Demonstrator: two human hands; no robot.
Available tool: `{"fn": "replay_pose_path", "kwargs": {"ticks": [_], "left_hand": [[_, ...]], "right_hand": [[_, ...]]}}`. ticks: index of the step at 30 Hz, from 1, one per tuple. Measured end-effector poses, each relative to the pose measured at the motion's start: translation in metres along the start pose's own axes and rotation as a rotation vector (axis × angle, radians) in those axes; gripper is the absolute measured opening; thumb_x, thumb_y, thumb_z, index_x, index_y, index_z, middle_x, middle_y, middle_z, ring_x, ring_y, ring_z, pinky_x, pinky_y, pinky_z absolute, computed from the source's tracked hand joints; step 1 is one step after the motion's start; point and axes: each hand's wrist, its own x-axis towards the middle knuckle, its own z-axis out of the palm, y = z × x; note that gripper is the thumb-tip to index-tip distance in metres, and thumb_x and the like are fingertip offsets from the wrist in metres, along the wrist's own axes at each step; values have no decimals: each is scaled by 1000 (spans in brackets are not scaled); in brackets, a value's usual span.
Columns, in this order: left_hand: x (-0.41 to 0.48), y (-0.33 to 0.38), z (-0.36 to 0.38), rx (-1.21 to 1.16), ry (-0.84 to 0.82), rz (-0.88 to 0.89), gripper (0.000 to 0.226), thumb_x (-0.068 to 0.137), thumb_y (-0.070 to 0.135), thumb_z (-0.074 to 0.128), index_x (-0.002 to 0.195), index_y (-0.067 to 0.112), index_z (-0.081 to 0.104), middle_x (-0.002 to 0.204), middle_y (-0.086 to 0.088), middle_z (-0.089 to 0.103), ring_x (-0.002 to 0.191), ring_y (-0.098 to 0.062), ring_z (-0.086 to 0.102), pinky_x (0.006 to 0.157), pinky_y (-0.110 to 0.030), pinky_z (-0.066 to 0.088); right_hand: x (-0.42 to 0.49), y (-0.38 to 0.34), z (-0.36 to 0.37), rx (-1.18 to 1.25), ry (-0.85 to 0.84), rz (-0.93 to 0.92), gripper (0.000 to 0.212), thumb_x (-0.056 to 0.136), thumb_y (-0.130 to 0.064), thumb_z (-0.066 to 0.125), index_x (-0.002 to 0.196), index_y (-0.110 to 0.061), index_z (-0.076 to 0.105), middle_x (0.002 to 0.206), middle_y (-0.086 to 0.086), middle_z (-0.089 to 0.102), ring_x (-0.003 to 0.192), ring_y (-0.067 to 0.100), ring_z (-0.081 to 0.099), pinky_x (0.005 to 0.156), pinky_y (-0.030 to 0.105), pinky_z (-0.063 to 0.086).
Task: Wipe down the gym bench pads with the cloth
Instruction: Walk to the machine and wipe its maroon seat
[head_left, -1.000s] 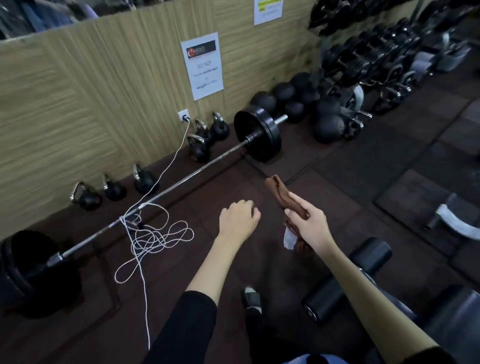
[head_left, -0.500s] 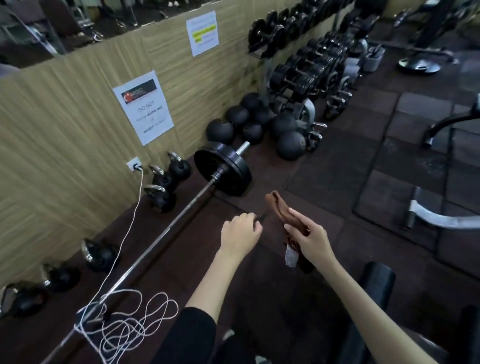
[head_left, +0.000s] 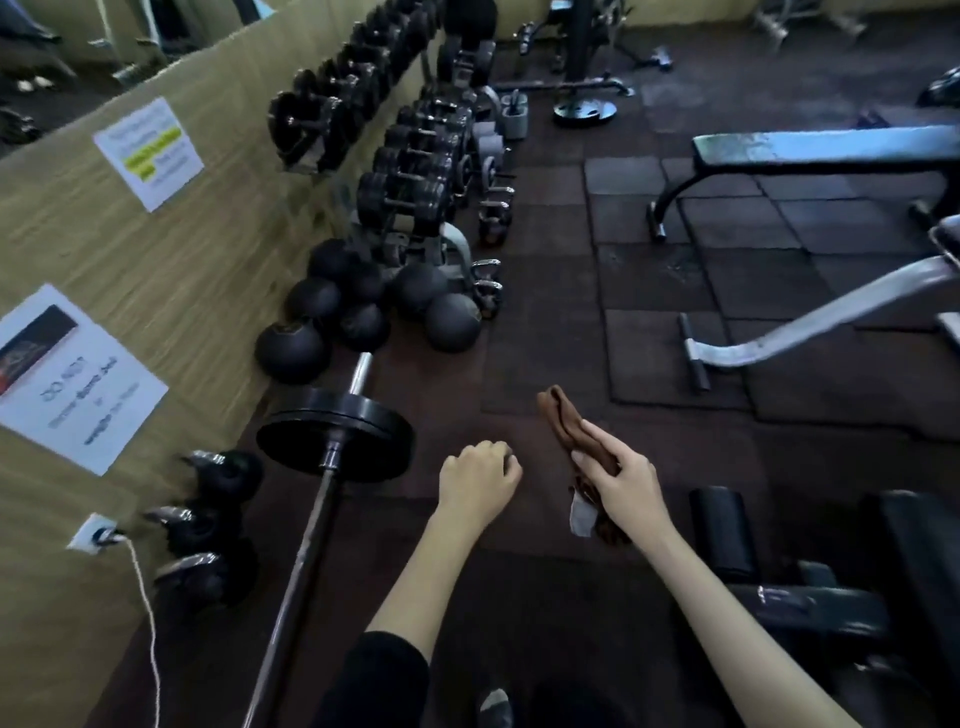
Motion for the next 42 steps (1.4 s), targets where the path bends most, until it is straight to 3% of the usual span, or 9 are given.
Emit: {"fn": "replay_pose_path", "kwargs": {"ticks": [7, 12, 16, 23, 28, 36, 38, 42], "left_hand": [[92, 23, 6, -3, -63, 168, 31, 95, 35, 40, 109, 19, 62, 107, 1, 64, 97, -22, 60, 82, -36, 43], [179, 63, 19, -23, -76, 262, 30, 94, 33, 41, 107, 18, 63, 105, 1, 64, 96, -23, 59, 80, -35, 44], [260, 112, 33, -39, -84, 330, 29, 93, 32, 42, 103, 17, 64, 100, 0, 65, 93, -25, 60, 75, -35, 44], [402, 220, 46, -46, -150, 455, 29, 94, 32, 39, 107, 20, 63, 109, 1, 63, 102, -25, 58, 81, -36, 43], [489, 285, 56, -42, -174, 516, 29, 93, 32, 39, 105, 20, 63, 107, 2, 63, 99, -22, 59, 79, -35, 44], [629, 385, 79, -5, -215, 740, 27, 93, 31, 41, 103, 20, 63, 103, 2, 63, 97, -24, 59, 76, -34, 41], [658, 413, 84, -21, -197, 793, 28, 90, 31, 42, 99, 19, 65, 98, 0, 65, 92, -25, 61, 73, -35, 44], [701, 471, 95, 0, -195, 818, 30, 72, 36, 38, 63, 23, 64, 60, 3, 60, 54, -20, 62, 45, -27, 42]], "right_hand": [[52, 10, -20, 55, 165, 100, 42, 86, -11, 67, 124, -26, 61, 103, -20, 67, 95, -12, 60, 76, 5, 45], [116, 17, -58, 59, 270, 112, 43, 86, -7, 64, 116, -37, 61, 86, -36, 65, 91, -16, 59, 72, 3, 42], [184, 28, -99, 71, 353, 128, 43, 86, -8, 65, 117, -37, 63, 96, -27, 69, 93, -11, 62, 75, 6, 45], [301, 42, -185, 26, 465, 172, 41, 85, -14, 67, 123, -30, 62, 103, -24, 67, 101, -11, 59, 85, 8, 43], [370, 57, -241, 18, 539, 192, 42, 85, -10, 67, 122, -31, 63, 95, -36, 64, 100, -13, 58, 83, 5, 42], [488, 78, -316, 64, 720, 258, 41, 86, -14, 66, 121, -35, 62, 103, -27, 67, 102, -11, 59, 84, 10, 44], [512, 80, -336, 67, 766, 269, 42, 86, -13, 67, 121, -34, 62, 104, -28, 66, 104, -11, 58, 87, 11, 44], [548, 87, -379, 74, 853, 295, 42, 85, -10, 67, 121, -31, 63, 104, -29, 64, 102, -15, 57, 83, 2, 40]]}}
